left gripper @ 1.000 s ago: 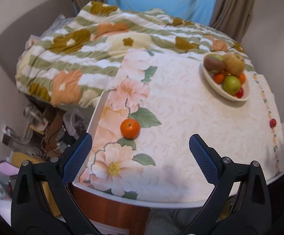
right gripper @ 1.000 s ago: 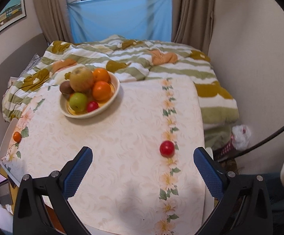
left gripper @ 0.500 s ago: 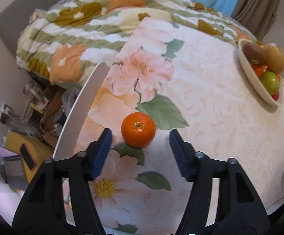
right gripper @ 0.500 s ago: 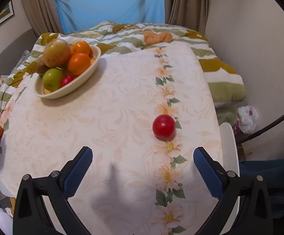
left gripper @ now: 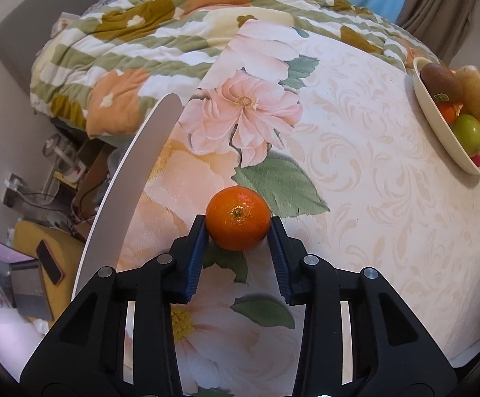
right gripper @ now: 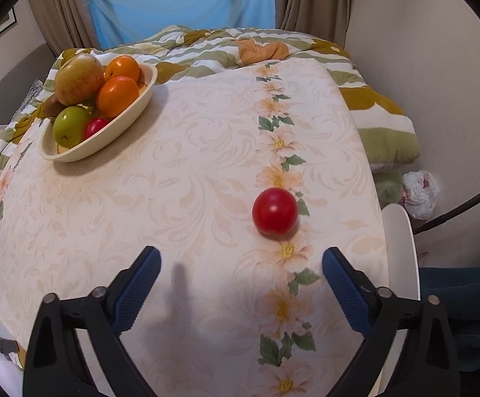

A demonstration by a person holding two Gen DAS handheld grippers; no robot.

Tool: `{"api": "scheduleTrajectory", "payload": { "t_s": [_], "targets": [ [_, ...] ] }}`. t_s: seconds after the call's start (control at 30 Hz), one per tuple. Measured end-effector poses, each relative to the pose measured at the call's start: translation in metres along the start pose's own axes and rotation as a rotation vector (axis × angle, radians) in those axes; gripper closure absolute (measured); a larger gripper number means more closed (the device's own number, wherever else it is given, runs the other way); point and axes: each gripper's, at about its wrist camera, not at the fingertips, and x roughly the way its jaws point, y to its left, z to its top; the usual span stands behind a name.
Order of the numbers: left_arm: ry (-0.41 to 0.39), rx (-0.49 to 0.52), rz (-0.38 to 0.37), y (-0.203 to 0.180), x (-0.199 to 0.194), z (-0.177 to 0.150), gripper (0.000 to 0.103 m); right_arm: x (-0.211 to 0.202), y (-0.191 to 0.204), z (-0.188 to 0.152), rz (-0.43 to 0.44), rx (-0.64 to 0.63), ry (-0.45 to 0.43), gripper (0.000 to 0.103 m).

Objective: Organize fruits
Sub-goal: 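Move the left tool to the small tangerine and close on it, then close the right tool on the second red cherry tomato while the left tool lifts the tangerine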

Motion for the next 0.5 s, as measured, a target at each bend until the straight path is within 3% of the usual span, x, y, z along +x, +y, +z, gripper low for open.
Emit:
{"api": "scheduleTrajectory", "payload": {
  "t_s": [0.23, 0.5],
  "targets": [
    [-0.002, -0.004, 0.001, 0.000, -0.001, -0.002, 0.059, 0.016, -0.009, 0.010, 0.000, 0.044, 0.039, 0.046],
    [-0.003, -0.001, -0.001, -0.003, -0.003, -0.004, 0.059, 0.020, -0.013, 0.019, -0.005, 0.040, 0.052, 0.057]
  ]
}}
